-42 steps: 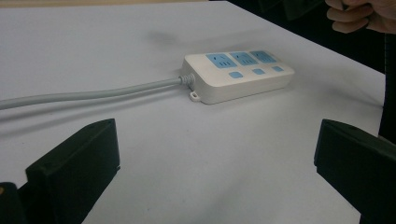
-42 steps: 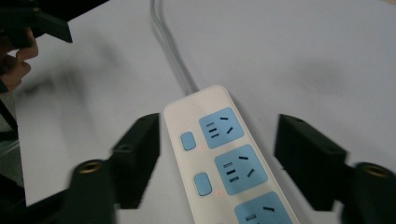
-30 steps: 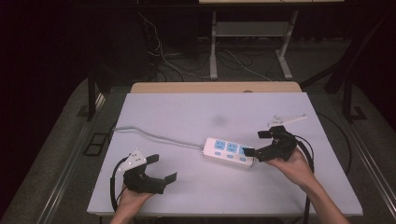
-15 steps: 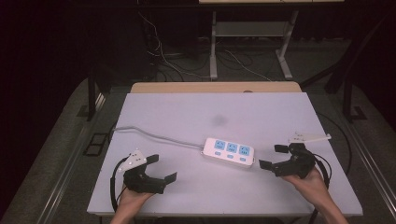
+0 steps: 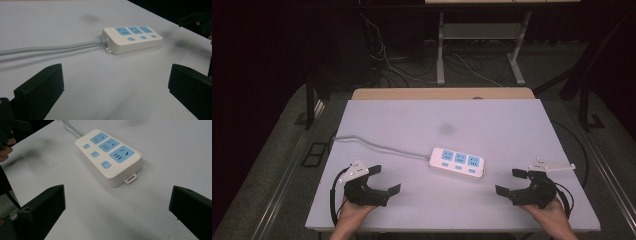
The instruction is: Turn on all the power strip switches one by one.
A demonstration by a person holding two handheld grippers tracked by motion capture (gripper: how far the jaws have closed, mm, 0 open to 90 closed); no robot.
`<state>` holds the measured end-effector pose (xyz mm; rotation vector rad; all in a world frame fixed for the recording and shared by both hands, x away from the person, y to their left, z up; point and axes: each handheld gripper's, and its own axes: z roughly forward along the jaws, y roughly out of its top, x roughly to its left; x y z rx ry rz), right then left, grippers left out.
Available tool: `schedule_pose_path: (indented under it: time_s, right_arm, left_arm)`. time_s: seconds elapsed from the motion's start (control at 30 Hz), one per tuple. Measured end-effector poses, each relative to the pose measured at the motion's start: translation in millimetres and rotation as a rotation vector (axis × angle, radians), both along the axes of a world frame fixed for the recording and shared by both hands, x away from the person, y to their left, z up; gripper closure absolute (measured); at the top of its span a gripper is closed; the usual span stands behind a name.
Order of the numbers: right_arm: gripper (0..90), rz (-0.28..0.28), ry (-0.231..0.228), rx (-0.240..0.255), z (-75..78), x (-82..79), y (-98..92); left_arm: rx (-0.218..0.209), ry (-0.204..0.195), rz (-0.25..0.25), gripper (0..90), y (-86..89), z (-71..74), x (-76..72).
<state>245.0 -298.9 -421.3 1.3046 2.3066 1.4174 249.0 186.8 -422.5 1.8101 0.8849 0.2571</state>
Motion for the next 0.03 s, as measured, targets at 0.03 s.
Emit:
schedule_pose_path:
  time_s: [0.03]
  right_arm:
    - [0.5,0.002,-0.001,0.002,-0.3,-0.3,-0.3]
  left_arm:
    - [0.000,-0.001,-0.001,0.0,-0.2,0.0,0.3]
